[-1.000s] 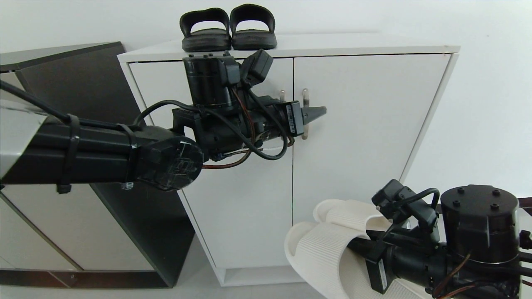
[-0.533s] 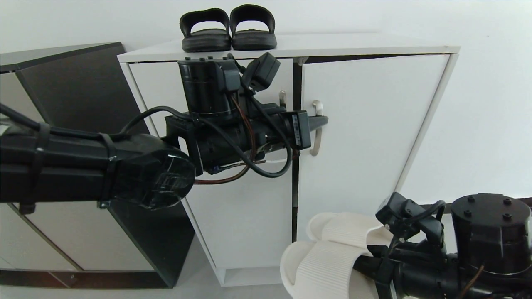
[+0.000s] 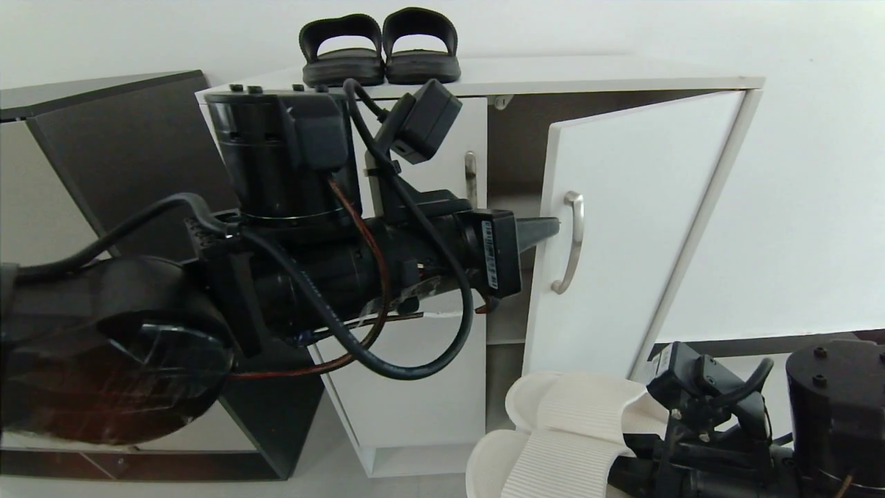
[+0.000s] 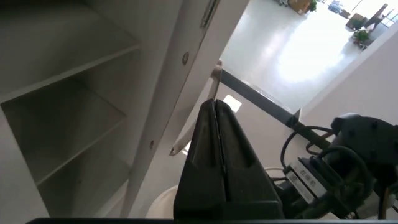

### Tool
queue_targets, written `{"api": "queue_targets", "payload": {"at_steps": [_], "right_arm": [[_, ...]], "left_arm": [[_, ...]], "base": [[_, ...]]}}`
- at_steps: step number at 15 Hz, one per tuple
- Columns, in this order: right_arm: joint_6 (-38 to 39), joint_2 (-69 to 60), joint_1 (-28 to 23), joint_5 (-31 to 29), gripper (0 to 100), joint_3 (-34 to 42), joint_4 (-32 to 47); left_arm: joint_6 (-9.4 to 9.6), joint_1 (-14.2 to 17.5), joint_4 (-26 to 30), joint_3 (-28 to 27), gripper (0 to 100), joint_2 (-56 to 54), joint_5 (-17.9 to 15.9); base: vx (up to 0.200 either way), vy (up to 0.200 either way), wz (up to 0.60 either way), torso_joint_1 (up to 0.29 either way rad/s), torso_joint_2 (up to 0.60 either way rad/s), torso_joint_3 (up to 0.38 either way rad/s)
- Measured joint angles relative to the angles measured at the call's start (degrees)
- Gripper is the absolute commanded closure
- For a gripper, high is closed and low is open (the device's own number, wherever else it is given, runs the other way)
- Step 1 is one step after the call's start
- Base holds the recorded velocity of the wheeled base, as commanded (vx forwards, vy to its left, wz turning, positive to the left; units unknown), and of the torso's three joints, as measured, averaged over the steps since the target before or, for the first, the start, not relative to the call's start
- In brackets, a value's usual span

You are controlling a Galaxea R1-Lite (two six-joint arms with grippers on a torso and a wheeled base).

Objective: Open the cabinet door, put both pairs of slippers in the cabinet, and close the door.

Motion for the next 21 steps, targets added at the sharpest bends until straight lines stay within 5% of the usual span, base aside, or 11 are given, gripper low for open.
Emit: {"api": "queue_targets", "payload": {"at_steps": [5, 13, 16, 21], "right_arm": [[0.0, -1.4, 3.8, -1.3, 100, -0.6, 7.3], [0.1, -2.9, 5.7, -3.6, 100, -2.8, 10.8], [0.1, -3.0, 6.1, -3.6, 100, -2.7, 10.8], [0.1, -5.7, 12.8, -3.6, 100, 0.0, 11.2]], "left_arm": [[-0.12, 3.8, -0.1, 1.1, 100, -2.0, -0.3], [-0.67, 4.3, 0.3, -13.1, 100, 9.3, 0.1], [-0.52, 2.9, 0.4, -13.4, 100, 10.1, 0.7], [0.11, -6.0, 0.2, -12.9, 100, 9.6, 3.2]], "base": [[0.0, 0.0, 0.0, 0.0, 0.0, 0.0], [-0.025, 0.0, 0.0, 0.0, 0.0, 0.001], [-0.2, 0.0, 0.0, 0.005, 0.0, -0.001], [-0.2, 0.0, 0.0, 0.002, 0.0, 0.005]]}}
